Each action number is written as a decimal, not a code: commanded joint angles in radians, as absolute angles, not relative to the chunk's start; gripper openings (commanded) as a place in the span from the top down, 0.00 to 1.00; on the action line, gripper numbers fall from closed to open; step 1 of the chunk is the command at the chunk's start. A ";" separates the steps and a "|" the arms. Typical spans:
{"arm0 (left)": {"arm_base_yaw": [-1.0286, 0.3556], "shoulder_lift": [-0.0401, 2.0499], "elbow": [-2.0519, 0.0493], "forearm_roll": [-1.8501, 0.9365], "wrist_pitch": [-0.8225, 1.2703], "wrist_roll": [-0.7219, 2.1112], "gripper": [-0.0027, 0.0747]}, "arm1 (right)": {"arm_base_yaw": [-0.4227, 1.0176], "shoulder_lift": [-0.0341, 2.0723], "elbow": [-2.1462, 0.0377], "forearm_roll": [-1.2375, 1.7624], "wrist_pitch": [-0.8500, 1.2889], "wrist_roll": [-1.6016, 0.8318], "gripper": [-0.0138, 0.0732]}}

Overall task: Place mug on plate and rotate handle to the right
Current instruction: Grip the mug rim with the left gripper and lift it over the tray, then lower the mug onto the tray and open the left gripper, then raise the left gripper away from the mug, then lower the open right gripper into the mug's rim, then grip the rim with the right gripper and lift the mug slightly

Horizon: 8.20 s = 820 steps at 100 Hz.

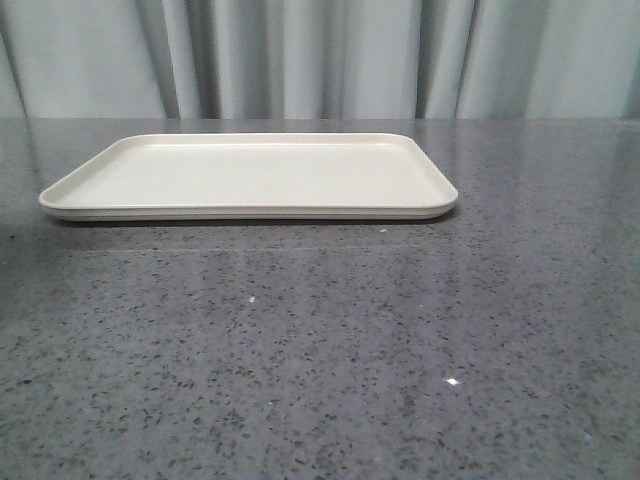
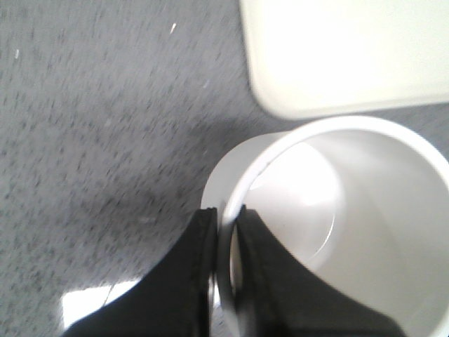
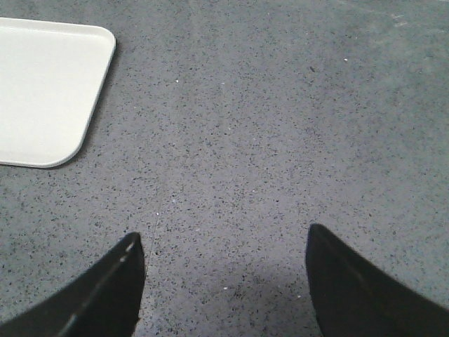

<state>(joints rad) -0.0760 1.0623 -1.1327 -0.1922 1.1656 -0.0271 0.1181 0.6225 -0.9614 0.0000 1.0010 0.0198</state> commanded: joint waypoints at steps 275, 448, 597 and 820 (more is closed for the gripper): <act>-0.386 1.775 -1.732 -0.326 1.046 -0.058 0.43 | 0.113 0.631 -0.995 0.000 0.933 0.018 0.27; -0.143 0.713 -0.736 -0.121 0.708 -0.046 0.44 | 0.113 0.638 -0.995 0.054 0.844 0.017 0.27; -0.143 0.713 -0.736 -0.109 0.683 -0.046 0.44 | 0.609 1.783 -1.781 0.101 0.779 0.113 0.28; -0.143 0.713 -0.736 -0.109 0.683 -0.046 0.44 | 0.504 2.084 -2.290 0.460 1.336 -0.681 0.91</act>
<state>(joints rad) -0.1454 0.7154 -0.7085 -0.1037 0.7514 -0.0389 0.5081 2.1441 -2.2539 0.4124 1.2475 -0.6458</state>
